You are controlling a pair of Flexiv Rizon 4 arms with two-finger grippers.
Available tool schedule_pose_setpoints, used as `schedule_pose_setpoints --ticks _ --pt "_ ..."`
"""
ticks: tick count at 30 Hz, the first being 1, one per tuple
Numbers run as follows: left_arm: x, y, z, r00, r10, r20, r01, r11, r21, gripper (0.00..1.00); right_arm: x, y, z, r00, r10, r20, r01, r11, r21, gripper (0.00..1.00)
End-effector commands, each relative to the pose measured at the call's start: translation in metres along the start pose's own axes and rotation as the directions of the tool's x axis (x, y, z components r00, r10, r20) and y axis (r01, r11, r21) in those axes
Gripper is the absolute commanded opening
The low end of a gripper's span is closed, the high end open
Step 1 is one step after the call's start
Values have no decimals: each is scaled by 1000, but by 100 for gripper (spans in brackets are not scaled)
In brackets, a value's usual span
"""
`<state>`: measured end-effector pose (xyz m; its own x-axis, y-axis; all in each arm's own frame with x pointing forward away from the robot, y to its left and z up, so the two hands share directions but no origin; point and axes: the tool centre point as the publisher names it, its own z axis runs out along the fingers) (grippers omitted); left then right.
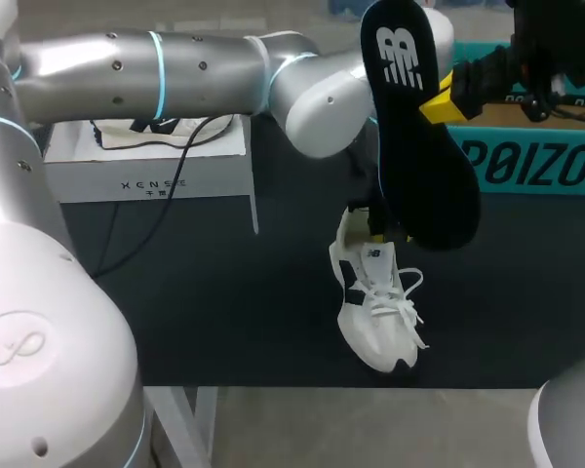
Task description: Take the shoe out of the shoebox, open the shoe tongue, remove and reinsert the insole, then place the shoe into the shoebox
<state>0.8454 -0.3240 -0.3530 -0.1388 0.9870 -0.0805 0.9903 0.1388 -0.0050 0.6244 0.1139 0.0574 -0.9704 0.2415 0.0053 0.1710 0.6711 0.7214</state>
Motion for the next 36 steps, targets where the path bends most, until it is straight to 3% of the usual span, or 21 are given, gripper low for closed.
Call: schedule_pose_setpoints --ticks 1,7,10,14,18,36 --pt "21 19 -27 983 -76 166 75 997 14 100 -2 1 1 1000 0 -2 0 1000 3 0" --pt "54 59 -71 878 -268 397 271 961 51 100 -2 1 1 1000 0 -2 0 1000 3 0" --pt "81 69 -84 794 -342 502 302 940 162 100 -2 1 1 1000 0 -2 0 1000 3 0" --pt "114 71 -87 697 -370 615 264 929 260 100 -2 1 1 1000 0 -2 0 1000 3 0" --pt "133 62 -90 601 -362 713 206 931 300 100 -2 1 1 1000 0 -2 0 1000 3 0" --pt "133 62 -90 601 -362 713 206 931 300 100 -2 1 1 1000 0 -2 0 1000 3 0"
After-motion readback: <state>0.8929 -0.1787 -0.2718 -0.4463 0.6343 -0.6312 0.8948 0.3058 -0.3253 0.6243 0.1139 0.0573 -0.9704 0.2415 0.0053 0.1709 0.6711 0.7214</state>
